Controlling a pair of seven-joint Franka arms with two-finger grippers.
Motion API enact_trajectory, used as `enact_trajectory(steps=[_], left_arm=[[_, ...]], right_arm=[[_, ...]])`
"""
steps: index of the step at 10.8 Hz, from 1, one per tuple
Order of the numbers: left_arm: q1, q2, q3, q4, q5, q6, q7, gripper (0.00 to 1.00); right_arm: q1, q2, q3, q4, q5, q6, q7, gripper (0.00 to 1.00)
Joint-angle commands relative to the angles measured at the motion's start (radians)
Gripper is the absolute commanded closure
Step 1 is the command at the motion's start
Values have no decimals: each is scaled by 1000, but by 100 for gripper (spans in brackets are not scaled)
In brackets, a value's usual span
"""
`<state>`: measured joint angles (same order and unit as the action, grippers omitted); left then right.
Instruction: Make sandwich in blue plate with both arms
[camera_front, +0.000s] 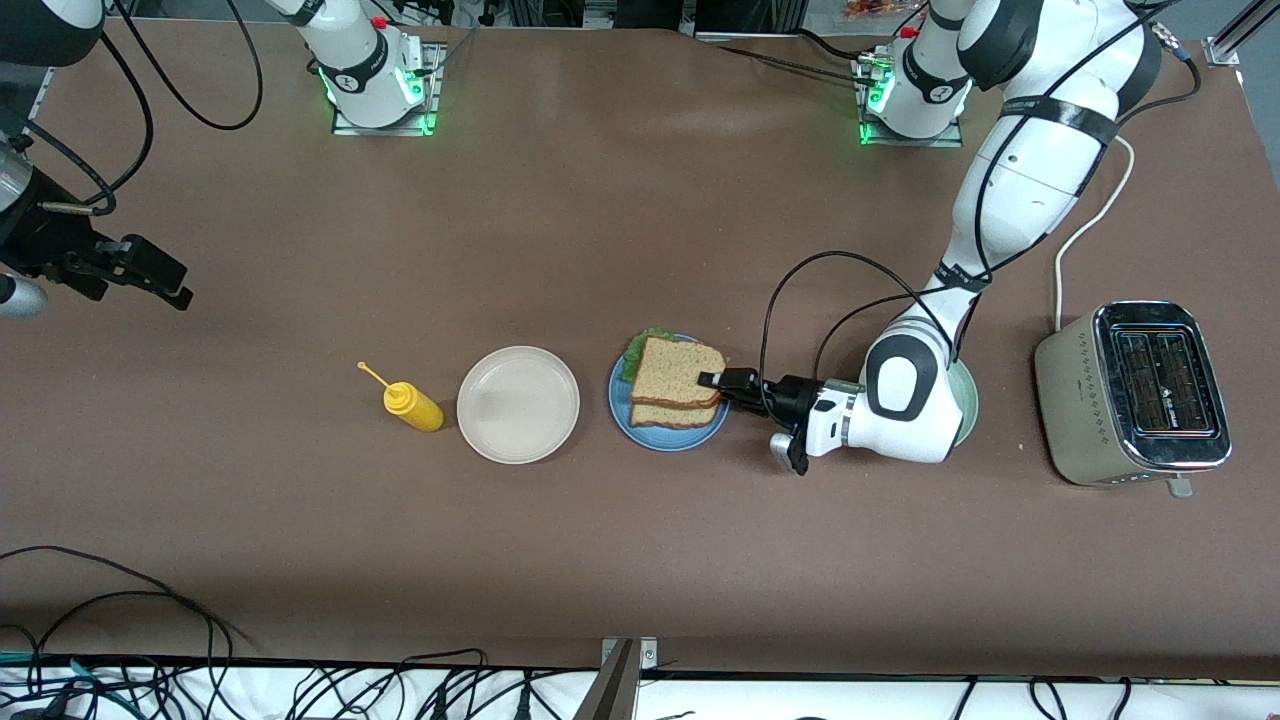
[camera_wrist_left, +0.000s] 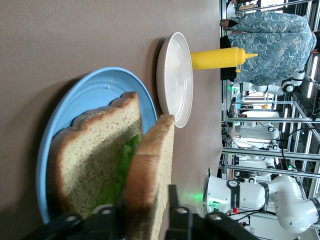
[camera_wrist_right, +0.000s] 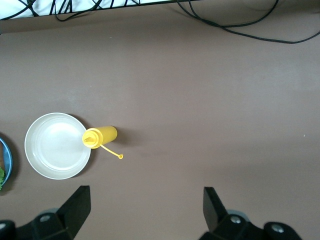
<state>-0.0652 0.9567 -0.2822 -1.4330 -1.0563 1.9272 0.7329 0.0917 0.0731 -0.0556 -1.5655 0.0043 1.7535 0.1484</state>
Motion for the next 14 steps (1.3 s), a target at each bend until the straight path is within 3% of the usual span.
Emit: enact_trajectory(steps=[1, 3, 6, 9, 14], left_arm=[[-4, 10, 1, 22, -21, 21, 34, 0], [-5, -6, 27, 28, 33, 21, 28, 0], [5, -58, 38, 34, 264, 19, 11, 0], [8, -169, 58, 32, 499, -6, -140, 0], [16, -425, 73, 32, 833, -270, -300, 0]], right_arm=[[-7, 10, 0, 22, 20, -15, -7, 0], [-7, 10, 0, 22, 20, -15, -9, 0], [-7, 10, 0, 22, 20, -15, -7, 0], [-7, 10, 0, 22, 20, -14, -9, 0], [-6, 8, 2, 22, 20, -17, -35, 0]])
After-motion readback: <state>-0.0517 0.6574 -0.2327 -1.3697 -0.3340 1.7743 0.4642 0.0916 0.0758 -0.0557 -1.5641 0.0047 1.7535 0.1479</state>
